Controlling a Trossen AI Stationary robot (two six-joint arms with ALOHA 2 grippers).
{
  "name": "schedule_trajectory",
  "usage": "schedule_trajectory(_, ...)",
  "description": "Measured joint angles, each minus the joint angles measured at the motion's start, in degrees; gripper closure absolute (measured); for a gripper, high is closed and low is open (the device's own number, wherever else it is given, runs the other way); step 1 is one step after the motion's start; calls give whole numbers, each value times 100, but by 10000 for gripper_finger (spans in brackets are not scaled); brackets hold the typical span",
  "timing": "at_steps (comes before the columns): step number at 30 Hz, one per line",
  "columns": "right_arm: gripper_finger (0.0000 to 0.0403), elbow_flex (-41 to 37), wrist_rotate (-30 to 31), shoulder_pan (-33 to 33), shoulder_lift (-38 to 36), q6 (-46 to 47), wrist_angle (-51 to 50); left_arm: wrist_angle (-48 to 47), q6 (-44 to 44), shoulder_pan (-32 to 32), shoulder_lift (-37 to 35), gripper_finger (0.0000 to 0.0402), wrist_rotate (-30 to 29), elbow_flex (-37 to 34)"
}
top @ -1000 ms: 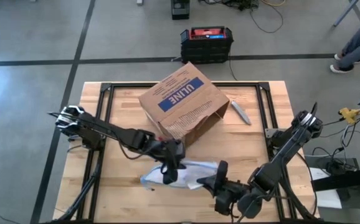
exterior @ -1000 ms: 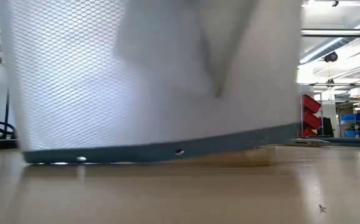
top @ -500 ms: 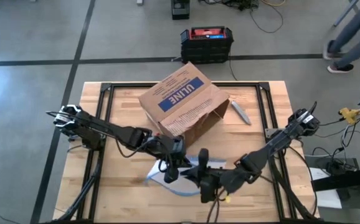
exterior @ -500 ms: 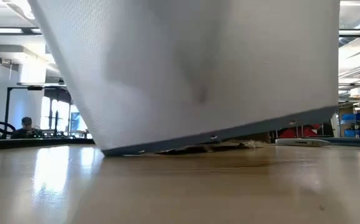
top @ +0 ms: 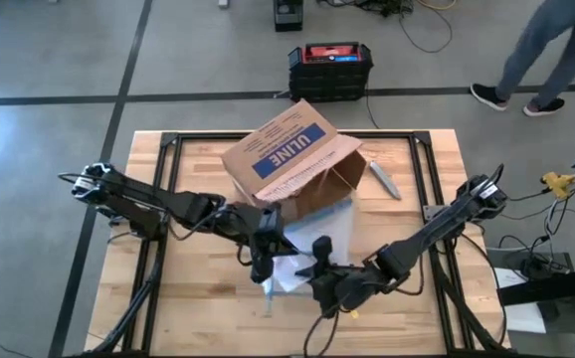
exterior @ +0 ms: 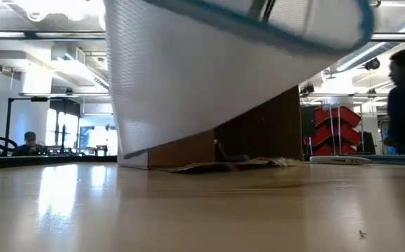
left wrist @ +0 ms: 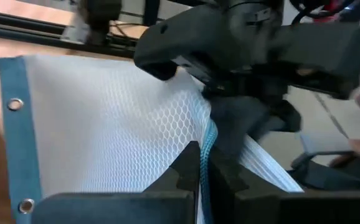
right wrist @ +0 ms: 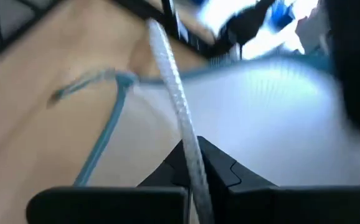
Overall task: Pack items into zip bag
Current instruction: Put the white zip bag into the blue zip bag
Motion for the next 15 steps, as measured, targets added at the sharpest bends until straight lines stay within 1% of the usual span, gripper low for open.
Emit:
schedule_trajectory(3, 403, 0, 158, -4, -74, 574, -743, -95, -2, 4, -146, 402, -90, 0)
schedule_trajectory(7, 389, -2, 653, 1, -130, 1178, -1535, -216, -11, -7, -127, 402, -65, 0)
schedule_trajectory(9, 371, -1, 838, -15, -134, 1494, -1836, -250, -74, -17, -31, 402, -42, -11)
schedule_trajectory(11, 348, -2, 898, -19, -143, 1770, -2029, -351, -159, -22, 120, 402, 49, -17)
schedule_trajectory(15, 295, -2, 899, -17, -129, 1945, -1978, -288, -242, -37, 467, 402, 226, -22)
